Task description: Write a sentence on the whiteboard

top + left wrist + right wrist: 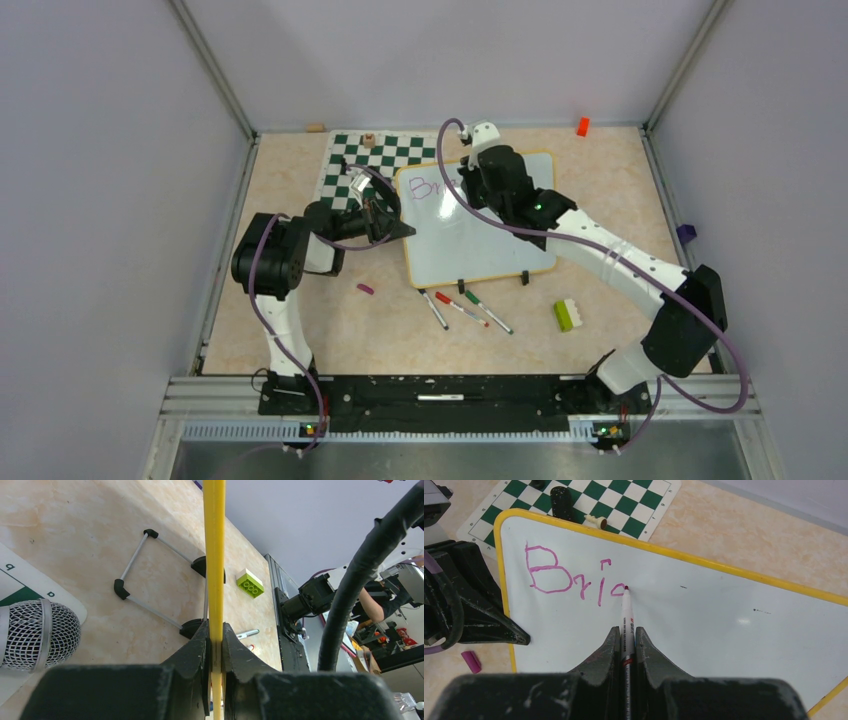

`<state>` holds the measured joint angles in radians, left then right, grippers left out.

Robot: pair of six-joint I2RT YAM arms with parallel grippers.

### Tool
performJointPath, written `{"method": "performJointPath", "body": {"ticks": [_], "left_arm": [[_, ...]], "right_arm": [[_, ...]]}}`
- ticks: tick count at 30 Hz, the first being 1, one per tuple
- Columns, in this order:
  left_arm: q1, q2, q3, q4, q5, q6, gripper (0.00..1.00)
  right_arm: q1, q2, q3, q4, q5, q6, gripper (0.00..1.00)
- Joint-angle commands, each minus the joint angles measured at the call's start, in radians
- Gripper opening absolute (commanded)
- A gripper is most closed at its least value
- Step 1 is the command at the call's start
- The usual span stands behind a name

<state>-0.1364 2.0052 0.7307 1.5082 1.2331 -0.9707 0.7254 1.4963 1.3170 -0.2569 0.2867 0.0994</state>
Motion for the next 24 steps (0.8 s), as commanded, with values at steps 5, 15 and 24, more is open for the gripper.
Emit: {"method": "performJointPath", "body": {"ticks": [5, 15, 24], "left_arm": [[-0.006, -0.04, -0.006, 0.109, 0.031, 0.01, 0.0], [-0.006, -0.039, -0.005, 0.107, 0.029, 0.01, 0.0], [-0.006, -0.04, -0.006, 0.109, 0.031, 0.01, 0.0]], "right_arm": [[-0.009, -0.038, -0.02, -0.027, 0.012, -0.01, 0.0], [-0.009, -0.064, -0.062, -0.057, -0.029, -0.026, 0.0], [-0.009, -0.043, -0.047, -0.021, -0.093, -0.02, 0.0]]}}
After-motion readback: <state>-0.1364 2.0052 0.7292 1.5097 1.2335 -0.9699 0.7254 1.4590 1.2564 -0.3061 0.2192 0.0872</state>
